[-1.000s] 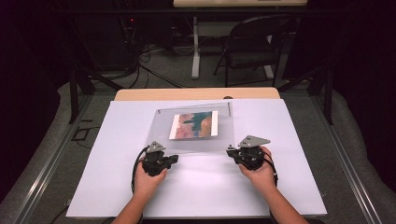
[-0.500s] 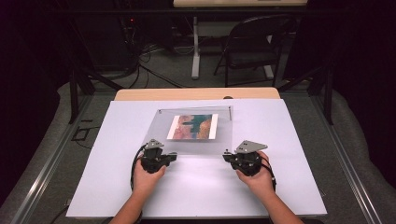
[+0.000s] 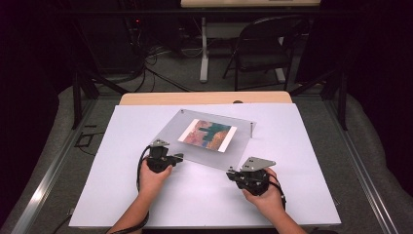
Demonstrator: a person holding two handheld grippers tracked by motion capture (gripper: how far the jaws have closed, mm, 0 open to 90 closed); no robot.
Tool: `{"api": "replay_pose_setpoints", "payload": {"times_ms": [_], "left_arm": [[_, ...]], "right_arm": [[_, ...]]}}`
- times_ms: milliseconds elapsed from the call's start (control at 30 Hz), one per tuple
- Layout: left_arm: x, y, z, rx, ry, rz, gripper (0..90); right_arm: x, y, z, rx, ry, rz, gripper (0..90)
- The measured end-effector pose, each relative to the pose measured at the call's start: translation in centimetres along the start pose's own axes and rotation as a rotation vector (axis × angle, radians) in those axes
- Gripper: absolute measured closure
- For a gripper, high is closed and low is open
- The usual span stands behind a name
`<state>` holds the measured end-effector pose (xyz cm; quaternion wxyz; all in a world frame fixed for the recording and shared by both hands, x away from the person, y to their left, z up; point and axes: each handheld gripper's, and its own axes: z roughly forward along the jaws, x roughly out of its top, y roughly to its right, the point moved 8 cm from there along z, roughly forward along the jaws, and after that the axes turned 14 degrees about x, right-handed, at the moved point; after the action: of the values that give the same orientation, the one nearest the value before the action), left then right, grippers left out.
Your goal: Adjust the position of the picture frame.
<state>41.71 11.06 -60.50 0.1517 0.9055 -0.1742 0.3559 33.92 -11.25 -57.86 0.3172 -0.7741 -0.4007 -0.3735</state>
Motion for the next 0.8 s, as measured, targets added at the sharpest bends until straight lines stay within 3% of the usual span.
{"api": "replay_pose_setpoints", "payload": {"times_ms": [100,333,500,800], "left_arm": [[0.5,0.2,0.5,0.007,0.002,0.014,90.0],[1.7,1.2,1.9,0.024,-0.01,0.094,90.0],[2.4,1.3,2.7,0.007,-0.026,0.076,90.0],[3.9,1.2,4.1,0.043,-0.073,0.092,90.0]], "right_arm": [[-0.1,-0.4,-0.1,0.007,0.01,0.006,85.4],[-0.3,-2.0,-0.7,0.029,0.041,0.032,85.4],[-0.4,-2.8,-0.5,0.038,0.04,0.031,85.2],[-0.2,-2.9,0.1,0.039,0.048,0.046,85.3]]}}
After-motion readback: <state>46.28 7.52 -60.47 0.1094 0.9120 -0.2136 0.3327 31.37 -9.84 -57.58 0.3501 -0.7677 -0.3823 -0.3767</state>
